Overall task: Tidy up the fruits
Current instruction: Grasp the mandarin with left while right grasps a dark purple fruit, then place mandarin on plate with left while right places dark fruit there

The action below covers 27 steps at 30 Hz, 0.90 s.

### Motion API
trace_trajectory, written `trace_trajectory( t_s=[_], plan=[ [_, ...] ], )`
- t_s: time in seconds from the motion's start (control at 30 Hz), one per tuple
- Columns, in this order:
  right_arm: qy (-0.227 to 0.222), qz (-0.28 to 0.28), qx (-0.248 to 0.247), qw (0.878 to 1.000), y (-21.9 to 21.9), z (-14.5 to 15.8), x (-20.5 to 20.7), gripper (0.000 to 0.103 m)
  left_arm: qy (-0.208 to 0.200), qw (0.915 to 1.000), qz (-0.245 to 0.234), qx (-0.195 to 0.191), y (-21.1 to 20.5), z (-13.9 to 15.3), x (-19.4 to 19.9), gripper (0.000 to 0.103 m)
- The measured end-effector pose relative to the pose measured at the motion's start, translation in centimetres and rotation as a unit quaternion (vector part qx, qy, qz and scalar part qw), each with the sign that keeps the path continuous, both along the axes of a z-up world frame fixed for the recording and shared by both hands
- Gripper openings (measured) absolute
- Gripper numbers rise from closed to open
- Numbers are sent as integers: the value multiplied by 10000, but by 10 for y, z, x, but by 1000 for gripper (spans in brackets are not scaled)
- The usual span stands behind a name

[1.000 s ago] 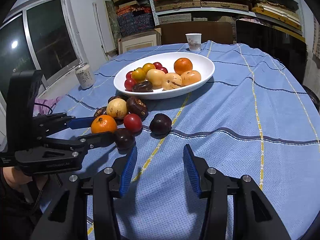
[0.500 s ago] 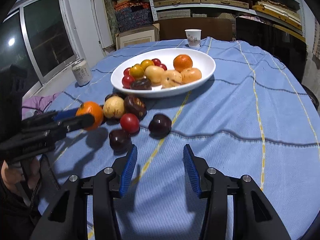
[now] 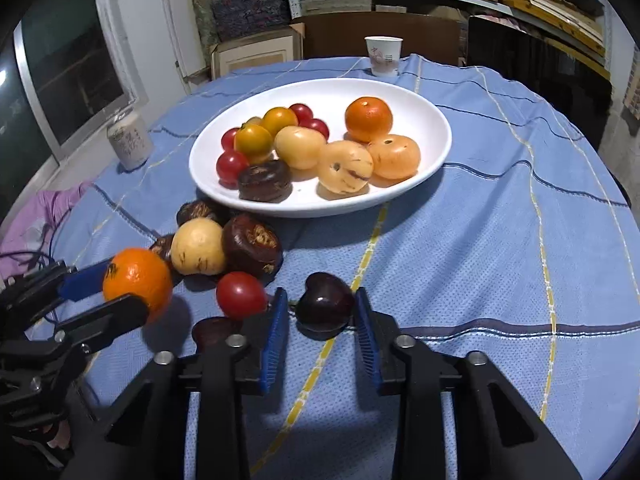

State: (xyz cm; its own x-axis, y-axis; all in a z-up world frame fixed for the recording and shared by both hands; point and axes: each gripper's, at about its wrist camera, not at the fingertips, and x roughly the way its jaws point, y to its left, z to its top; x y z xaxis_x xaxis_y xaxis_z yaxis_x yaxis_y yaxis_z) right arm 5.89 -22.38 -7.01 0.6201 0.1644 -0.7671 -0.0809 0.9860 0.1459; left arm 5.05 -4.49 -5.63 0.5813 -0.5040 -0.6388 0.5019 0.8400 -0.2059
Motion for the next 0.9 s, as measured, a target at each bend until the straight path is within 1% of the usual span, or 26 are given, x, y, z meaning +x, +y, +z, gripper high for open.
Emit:
trace_trajectory(
  t_s=[0.1, 0.3, 0.53, 0.7, 0.77, 0.9],
  plan=[
    [-1, -22, 113, 9999, -3, 0, -3, 29, -16, 10000, -2, -24, 1, 0, -1, 45],
    [-259, 29, -4, 9997, 2, 9, -16, 29, -33, 10000, 11, -70, 3, 1, -2, 45],
    [-552, 98, -132, 9983, -1, 36, -32, 29, -1, 9999, -17, -140, 8, 8, 0, 45],
    [-893, 129, -276, 9955, -12, 63, -32, 29, 2, 9997, 136, -195, 18, 22, 14, 45],
    [-997, 95, -347, 9944, -16, 71, -25, 29, -34, 9995, 217, -220, 22, 30, 22, 45],
    [-1191, 87, -397, 9921, -24, 89, -2, 29, -58, 9991, 314, -263, 21, 49, 54, 45]
  ],
)
